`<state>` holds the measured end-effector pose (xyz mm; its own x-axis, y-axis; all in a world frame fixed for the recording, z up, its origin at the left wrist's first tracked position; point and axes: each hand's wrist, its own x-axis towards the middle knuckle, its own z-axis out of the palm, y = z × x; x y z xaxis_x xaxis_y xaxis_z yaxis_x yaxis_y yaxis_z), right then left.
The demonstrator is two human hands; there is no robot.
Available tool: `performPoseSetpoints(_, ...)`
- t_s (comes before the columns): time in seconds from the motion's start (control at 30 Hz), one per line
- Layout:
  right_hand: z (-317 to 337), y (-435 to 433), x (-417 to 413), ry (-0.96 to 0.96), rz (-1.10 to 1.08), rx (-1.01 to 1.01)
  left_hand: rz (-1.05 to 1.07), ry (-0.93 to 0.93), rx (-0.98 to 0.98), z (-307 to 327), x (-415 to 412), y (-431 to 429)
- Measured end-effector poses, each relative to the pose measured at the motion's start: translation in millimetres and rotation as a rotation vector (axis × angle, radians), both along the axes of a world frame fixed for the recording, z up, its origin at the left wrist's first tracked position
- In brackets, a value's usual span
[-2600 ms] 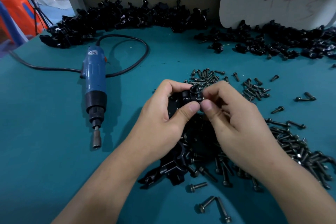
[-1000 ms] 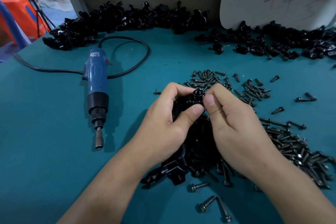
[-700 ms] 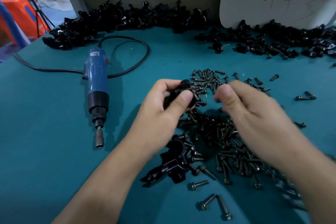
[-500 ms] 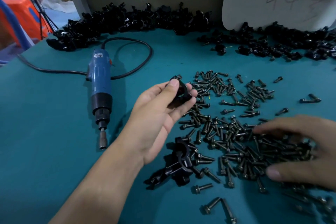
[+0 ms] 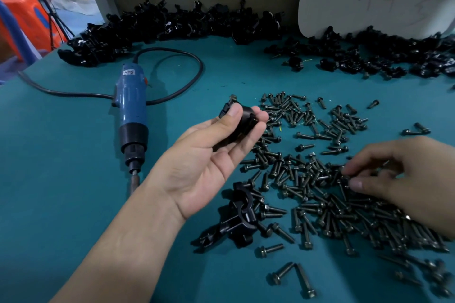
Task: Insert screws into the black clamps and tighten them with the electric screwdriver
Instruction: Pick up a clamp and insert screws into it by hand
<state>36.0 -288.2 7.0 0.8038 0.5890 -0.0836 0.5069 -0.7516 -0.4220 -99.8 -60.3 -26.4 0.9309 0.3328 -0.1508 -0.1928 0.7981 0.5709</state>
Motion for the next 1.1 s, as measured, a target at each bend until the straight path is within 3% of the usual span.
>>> performPoseSetpoints(0.13,2,0,1,-0.011,-0.016,0.068,-0.049,-0.018,-0.024,2,0,-1)
performPoseSetpoints(0.37,5,3,0,0.08,0.028,0.399,-0.101,-0.013,-0.019,1,0,-1)
performPoseSetpoints(0.5,6,19,-10,0.356,0.131,0.818,-0.145,0.0,-0.013,0,0,-1)
performPoseSetpoints(0.57,3,31,-16,0.457,0.21,0.899,-0.185,0.005,0.012,-1,0,-2)
performPoseSetpoints(0.73,-11,52,-29,0.303,0.29,0.868,-0.201,0.012,0.088,-1,-1,-2)
performPoseSetpoints(1.1,-21,67,-40,0.185,0.275,1.068,-0.17,0.046,0.14,-1,-3,-1)
